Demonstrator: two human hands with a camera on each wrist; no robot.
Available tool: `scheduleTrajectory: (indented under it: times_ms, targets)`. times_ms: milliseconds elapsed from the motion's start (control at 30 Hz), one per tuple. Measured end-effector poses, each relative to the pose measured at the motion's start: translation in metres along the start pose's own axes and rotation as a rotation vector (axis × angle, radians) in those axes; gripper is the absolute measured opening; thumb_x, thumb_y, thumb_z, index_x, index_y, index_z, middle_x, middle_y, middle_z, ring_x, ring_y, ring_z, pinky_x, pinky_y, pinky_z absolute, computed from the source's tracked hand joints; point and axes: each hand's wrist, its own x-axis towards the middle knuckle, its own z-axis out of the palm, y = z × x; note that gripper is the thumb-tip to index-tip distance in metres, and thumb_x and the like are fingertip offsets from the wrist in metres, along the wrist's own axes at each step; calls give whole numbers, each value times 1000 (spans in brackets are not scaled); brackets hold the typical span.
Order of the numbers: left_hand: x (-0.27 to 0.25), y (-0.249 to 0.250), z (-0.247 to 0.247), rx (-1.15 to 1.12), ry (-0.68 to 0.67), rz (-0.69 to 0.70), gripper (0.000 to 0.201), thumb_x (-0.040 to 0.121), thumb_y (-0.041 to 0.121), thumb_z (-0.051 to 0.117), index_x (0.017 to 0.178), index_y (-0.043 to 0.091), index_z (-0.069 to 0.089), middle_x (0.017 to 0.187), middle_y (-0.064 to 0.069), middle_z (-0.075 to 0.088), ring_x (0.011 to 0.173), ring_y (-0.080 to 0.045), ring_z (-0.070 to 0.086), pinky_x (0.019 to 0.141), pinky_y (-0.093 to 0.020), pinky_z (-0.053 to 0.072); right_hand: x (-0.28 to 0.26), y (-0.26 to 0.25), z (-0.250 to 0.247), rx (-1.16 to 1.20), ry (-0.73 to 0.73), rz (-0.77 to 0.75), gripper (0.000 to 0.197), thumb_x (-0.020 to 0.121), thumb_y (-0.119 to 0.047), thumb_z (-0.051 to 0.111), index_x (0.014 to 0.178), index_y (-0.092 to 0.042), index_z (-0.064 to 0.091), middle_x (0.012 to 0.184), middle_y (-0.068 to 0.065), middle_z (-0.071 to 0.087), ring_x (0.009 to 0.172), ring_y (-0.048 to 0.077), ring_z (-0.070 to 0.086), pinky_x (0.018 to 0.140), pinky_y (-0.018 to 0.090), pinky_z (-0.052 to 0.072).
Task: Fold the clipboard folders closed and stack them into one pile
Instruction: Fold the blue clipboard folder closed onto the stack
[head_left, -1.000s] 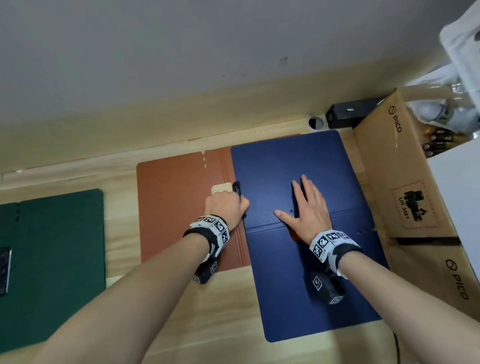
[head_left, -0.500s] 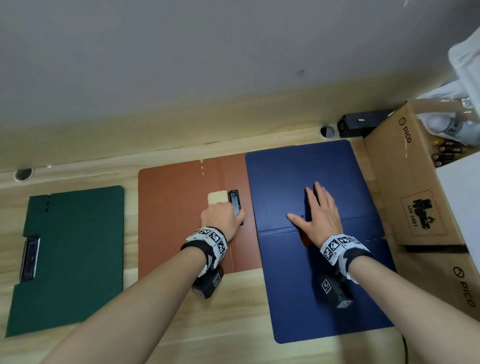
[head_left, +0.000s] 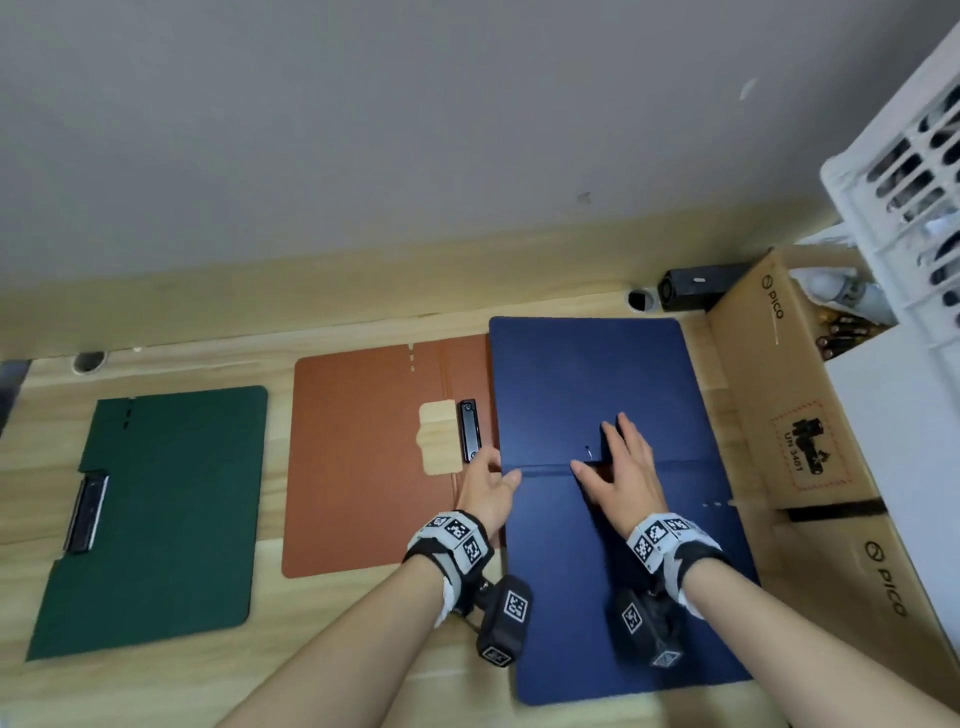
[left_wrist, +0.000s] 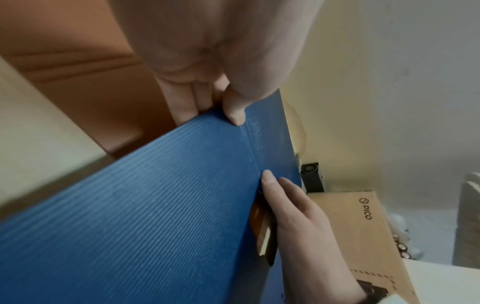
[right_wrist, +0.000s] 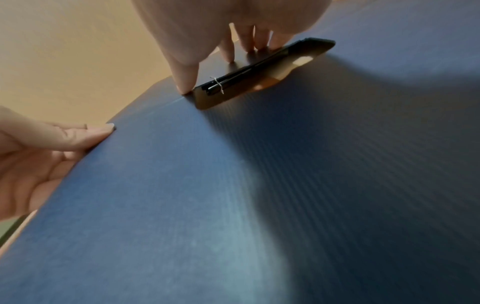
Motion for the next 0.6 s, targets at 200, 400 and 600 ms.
scheduleTrajectory:
  times_ms: [200,400,600]
  targets:
    - [-49,35,-62,54,61,161,14,89,15,56,83,16,44,77,-13,56,71,-22,52,70,-42,53,-21,-45,-15,29,-9,-130,78,86,-52,61,150,-17,31,163,-2,14,147,18,14,119,36,21]
    - [-106,70,-135,119,46,244,11,88,18,55,83,17,46,82,-20,72,68,-31,65,67,-45,55,-33,-144,-47,25,-4,-412,80,87,-50,63,152,-22,27,163,-10,8,148,11,8,118,31,18]
    - [-167,115,-200,416,44,451,8,81,26,57,85,26,50,85,2,70,89,-28,68,86,-45,53,-46,-254,-88,-371,66,-874,67,95,-29,55,154,-24,22,165,0,6,151,21,5,121,42,17]
